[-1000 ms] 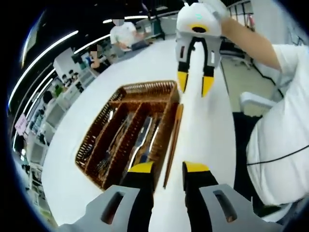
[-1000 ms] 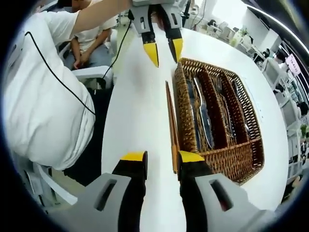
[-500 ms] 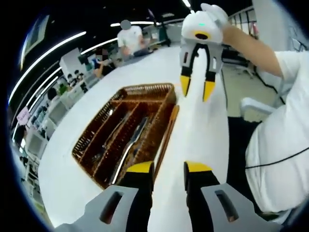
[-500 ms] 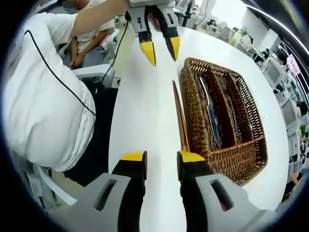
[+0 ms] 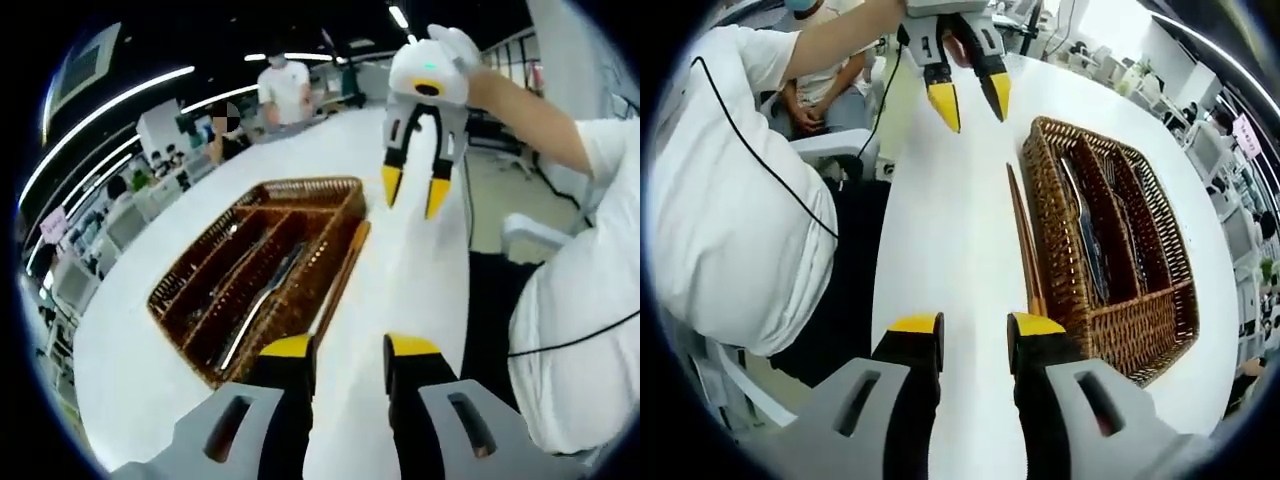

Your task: Arrange the knives, forks, and spoons in their matching storage slots by inserting each utensil handle-first until every utensil is classified and aligned in the correct compartment

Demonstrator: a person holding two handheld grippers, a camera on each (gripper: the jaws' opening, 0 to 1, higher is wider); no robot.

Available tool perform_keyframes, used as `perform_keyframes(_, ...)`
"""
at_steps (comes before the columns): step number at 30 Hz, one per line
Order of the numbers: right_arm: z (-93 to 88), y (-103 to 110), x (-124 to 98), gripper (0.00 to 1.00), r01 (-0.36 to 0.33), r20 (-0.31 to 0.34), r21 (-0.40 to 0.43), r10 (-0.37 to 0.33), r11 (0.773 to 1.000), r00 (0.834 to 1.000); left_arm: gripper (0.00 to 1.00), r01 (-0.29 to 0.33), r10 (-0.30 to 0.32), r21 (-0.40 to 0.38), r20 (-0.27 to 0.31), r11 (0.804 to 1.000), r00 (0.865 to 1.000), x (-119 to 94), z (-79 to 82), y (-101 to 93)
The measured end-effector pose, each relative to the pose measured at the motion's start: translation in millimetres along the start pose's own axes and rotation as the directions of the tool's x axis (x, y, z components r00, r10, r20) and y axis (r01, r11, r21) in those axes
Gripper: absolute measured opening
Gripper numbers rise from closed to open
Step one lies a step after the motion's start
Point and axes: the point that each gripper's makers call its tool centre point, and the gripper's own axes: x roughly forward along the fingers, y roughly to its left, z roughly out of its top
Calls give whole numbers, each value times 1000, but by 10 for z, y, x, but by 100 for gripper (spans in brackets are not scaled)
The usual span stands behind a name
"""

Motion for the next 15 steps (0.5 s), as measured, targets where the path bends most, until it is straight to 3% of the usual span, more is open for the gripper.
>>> perform_keyframes(15,-97,-62,174,26,-21,28,49,19,999,999,25,-7,9,-54,30,999,1000,119,-130,-54)
